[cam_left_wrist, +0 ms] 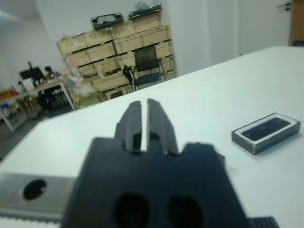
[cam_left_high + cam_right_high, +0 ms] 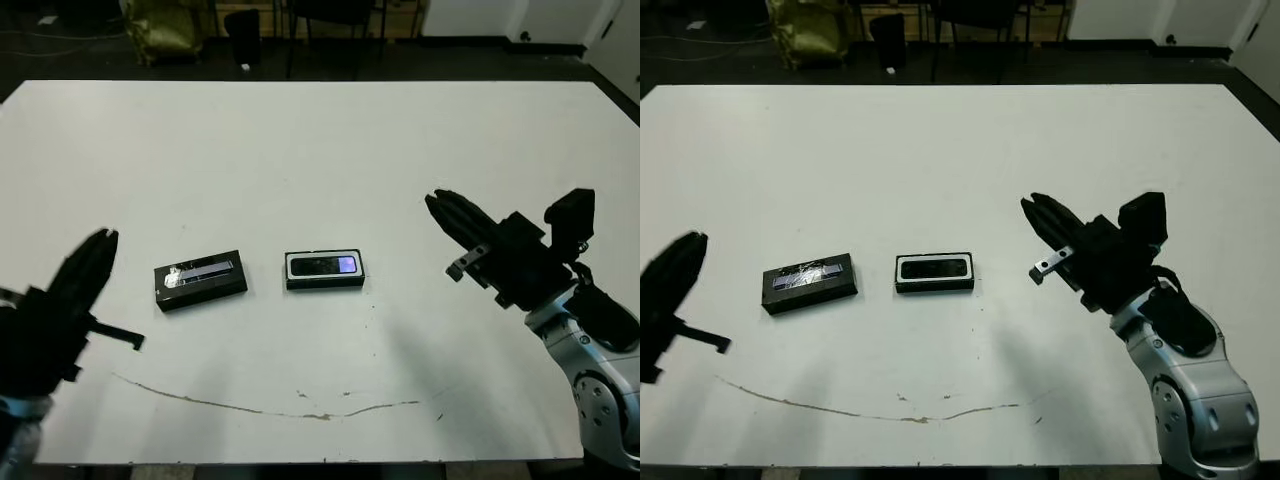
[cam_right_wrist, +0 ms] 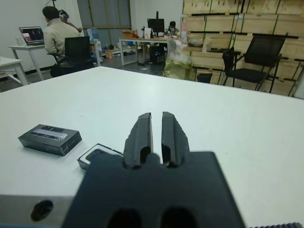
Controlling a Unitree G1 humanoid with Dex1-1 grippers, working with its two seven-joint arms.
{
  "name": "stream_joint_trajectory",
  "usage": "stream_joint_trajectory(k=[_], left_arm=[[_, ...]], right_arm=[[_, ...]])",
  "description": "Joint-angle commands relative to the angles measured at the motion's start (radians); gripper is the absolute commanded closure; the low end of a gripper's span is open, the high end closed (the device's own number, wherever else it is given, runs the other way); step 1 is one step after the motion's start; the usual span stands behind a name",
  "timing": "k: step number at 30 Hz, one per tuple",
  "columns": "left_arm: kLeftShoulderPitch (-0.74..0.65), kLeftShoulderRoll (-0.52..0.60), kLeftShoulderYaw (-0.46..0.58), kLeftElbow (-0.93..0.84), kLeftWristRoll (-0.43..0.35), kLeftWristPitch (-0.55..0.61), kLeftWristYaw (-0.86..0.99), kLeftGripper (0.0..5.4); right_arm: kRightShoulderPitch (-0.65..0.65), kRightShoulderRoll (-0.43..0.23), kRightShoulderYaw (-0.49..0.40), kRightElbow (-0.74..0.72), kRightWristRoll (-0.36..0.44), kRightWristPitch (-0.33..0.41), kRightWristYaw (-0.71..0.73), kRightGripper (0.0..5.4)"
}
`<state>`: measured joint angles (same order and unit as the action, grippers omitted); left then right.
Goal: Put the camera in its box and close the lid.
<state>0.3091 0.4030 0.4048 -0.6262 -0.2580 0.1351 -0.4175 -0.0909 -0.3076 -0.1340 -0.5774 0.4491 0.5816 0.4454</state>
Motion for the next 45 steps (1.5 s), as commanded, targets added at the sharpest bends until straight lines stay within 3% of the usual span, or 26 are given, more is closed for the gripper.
stream_joint_trajectory(k=[1, 7, 11, 21, 24, 35, 45], left_arm=[[-0.048, 0.123, 0.036, 0.027, -0.038, 0.118, -0.050, 5.31], [-0.258, 0.372, -0.006, 0.247, -0.145, 0.178, -0.323, 4.07], [-0.422, 0.498, -0.120, 0.418, -0.128, 0.146, -0.523, 3.09], [-0.746, 0.514, -0.379, 0.748, -0.079, 0.079, -0.861, 0.69], [-0.794, 0.514, -0.424, 0.788, -0.084, 0.131, -0.922, 0.02], [-0.882, 0.464, -0.518, 0.913, -0.058, 0.205, -1.015, 0.02], [-0.918, 0.440, -0.525, 1.038, -0.041, 0.155, -1.081, 0.02]], right_arm=[[0.017, -0.016, -0.014, -0.001, 0.020, 0.030, -0.024, 5.39], [0.009, -0.017, -0.008, 0.026, 0.037, 0.016, -0.035, 5.40], [0.006, -0.019, -0.006, 0.038, 0.045, 0.011, -0.035, 5.40], [0.017, -0.036, -0.008, 0.038, 0.066, 0.022, -0.050, 5.40], [0.020, -0.037, -0.007, 0.036, 0.069, 0.024, -0.055, 5.40], [0.022, -0.020, 0.009, 0.077, 0.075, -0.001, -0.047, 5.40], [0.032, -0.023, 0.032, 0.092, 0.052, -0.030, -0.052, 5.40]])
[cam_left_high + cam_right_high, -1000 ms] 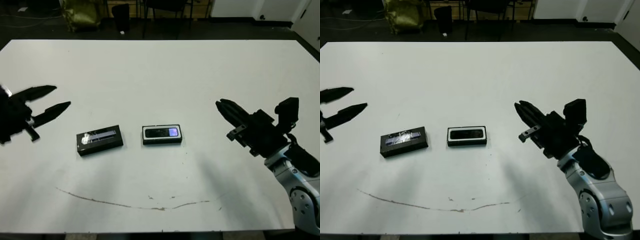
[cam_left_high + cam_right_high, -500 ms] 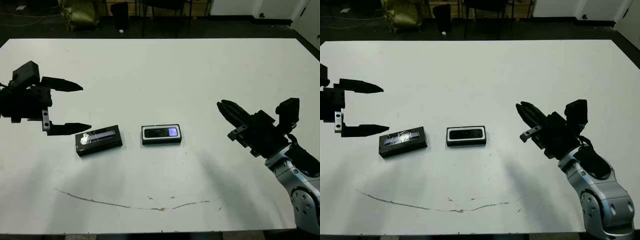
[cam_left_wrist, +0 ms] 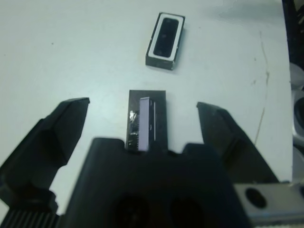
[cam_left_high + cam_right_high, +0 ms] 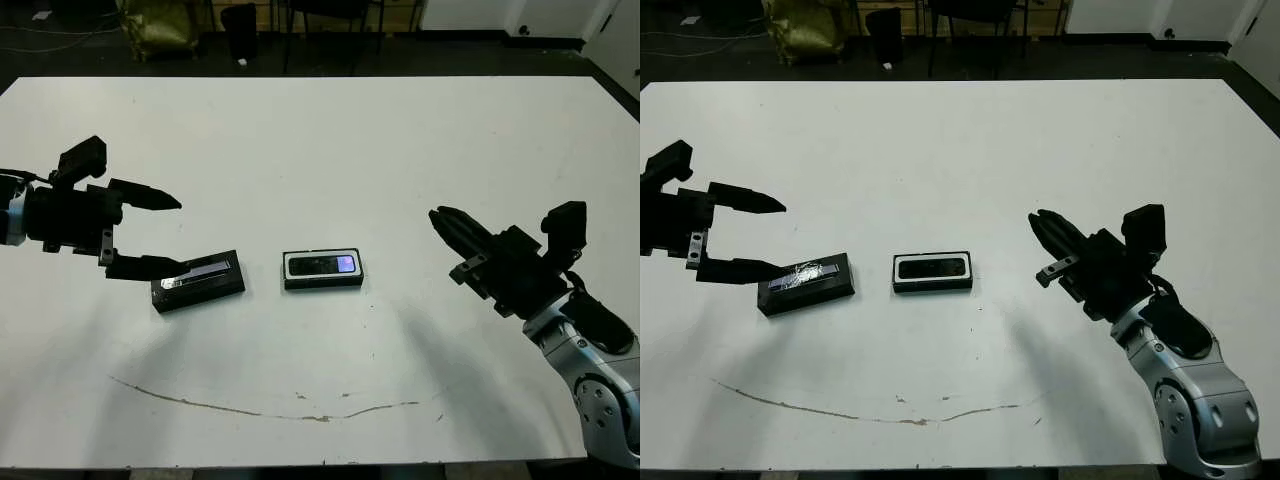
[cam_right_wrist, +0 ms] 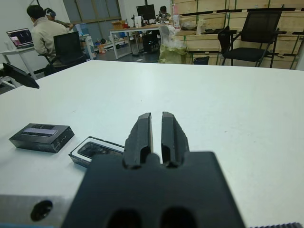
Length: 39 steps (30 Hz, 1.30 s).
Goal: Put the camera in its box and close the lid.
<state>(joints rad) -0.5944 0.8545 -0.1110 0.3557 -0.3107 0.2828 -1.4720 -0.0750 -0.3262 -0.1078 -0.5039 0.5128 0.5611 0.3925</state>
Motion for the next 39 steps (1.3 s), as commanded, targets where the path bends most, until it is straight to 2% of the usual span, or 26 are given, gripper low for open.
stream_joint_trajectory(k=[1, 17, 36, 39], left_arm=[[-0.022, -0.014, -0.008, 0.074, 0.010, 0.010, -0.038, 0.02], [-0.057, -0.016, -0.047, 0.100, 0.097, -0.059, -0.077, 0.02], [-0.014, -0.038, -0.045, 0.044, 0.074, -0.019, -0.109, 0.02], [0.003, -0.044, -0.050, 0.025, 0.068, -0.003, -0.110, 0.02]], right_arm=[[0.017, -0.006, 0.008, 0.020, -0.015, -0.014, 0.003, 5.40], [0.021, -0.012, 0.017, 0.029, -0.024, -0.013, 0.014, 5.40], [0.047, -0.025, 0.026, -0.001, -0.042, 0.012, -0.024, 5.40], [0.046, -0.014, 0.021, -0.001, -0.022, 0.035, -0.036, 5.40]])
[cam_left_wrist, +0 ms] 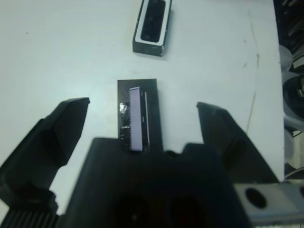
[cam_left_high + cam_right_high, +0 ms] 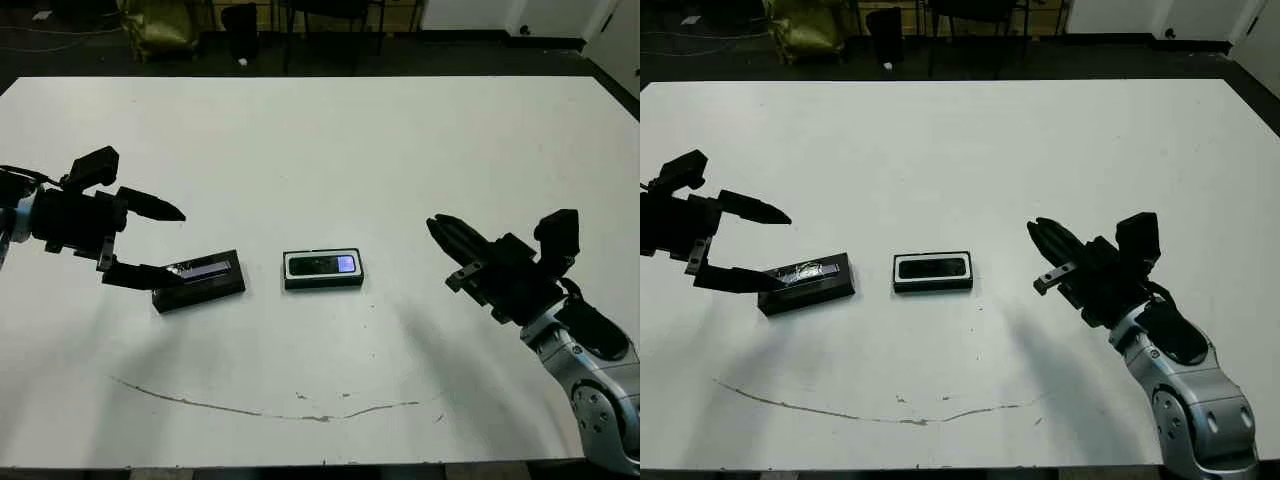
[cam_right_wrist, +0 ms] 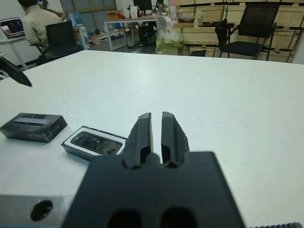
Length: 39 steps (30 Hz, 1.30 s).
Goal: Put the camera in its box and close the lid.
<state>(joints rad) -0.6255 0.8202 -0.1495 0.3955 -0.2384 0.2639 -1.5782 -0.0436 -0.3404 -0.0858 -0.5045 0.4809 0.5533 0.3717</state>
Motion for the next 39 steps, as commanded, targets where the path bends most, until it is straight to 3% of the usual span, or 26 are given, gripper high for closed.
stream_joint_trajectory(k=[1, 15, 39], left_arm=[[0.041, -0.010, -0.015, -0.023, 0.000, 0.019, -0.001, 0.02], [0.074, -0.039, -0.052, 0.007, 0.033, -0.007, 0.027, 0.02], [0.080, -0.054, -0.111, 0.054, 0.108, -0.086, 0.003, 0.02]], right_arm=[[0.013, 0.000, -0.001, -0.003, 0.015, 0.054, -0.020, 5.40], [0.020, -0.002, -0.007, -0.022, 0.034, 0.080, -0.043, 5.40], [0.027, 0.000, -0.003, -0.010, 0.039, 0.060, -0.028, 5.40]])
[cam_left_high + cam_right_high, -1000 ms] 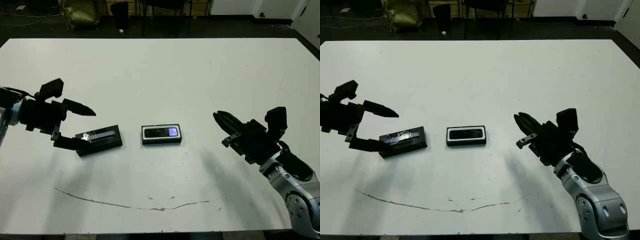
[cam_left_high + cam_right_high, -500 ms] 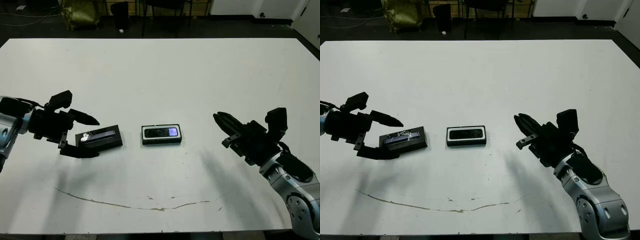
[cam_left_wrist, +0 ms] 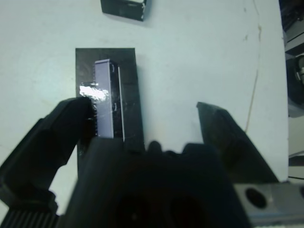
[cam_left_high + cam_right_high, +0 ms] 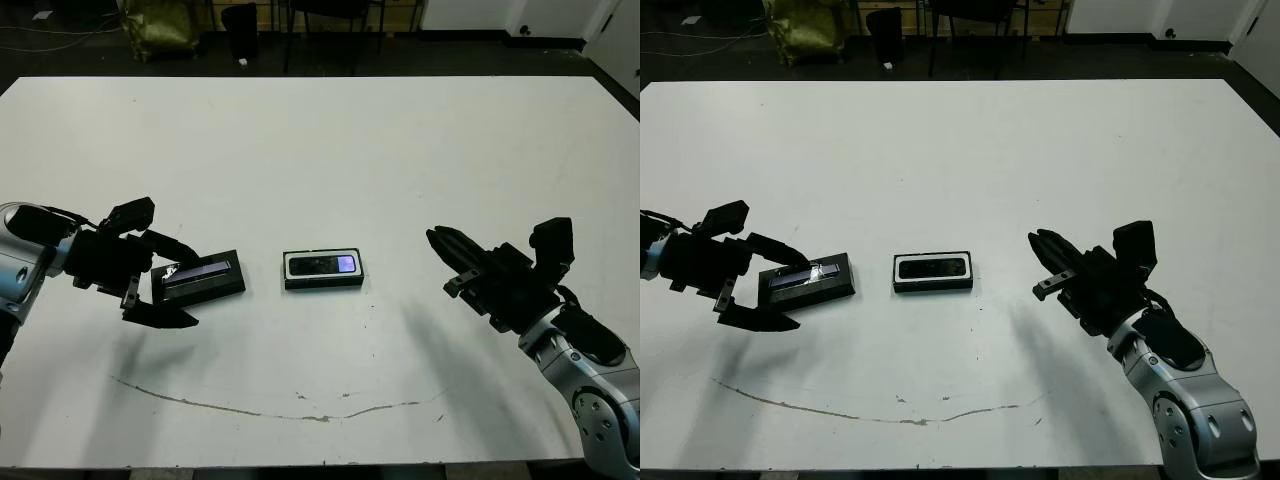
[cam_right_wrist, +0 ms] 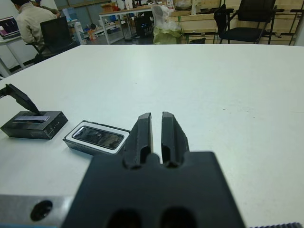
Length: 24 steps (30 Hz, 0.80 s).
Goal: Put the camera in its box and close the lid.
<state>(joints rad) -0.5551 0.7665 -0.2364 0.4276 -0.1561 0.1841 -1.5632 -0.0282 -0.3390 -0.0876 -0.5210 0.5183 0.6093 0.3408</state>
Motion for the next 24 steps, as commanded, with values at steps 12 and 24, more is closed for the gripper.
stream_joint_trajectory(k=[12, 24], left_arm=[[0.026, 0.003, -0.025, 0.049, 0.041, -0.068, 0.007, 0.02], [0.033, 0.014, -0.044, 0.012, 0.077, 0.043, 0.073, 0.23]], right_arm=[[0.020, -0.009, -0.003, -0.006, 0.006, 0.004, 0.002, 5.40], [0.014, -0.012, -0.004, -0.008, 0.011, 0.016, 0.003, 5.40]])
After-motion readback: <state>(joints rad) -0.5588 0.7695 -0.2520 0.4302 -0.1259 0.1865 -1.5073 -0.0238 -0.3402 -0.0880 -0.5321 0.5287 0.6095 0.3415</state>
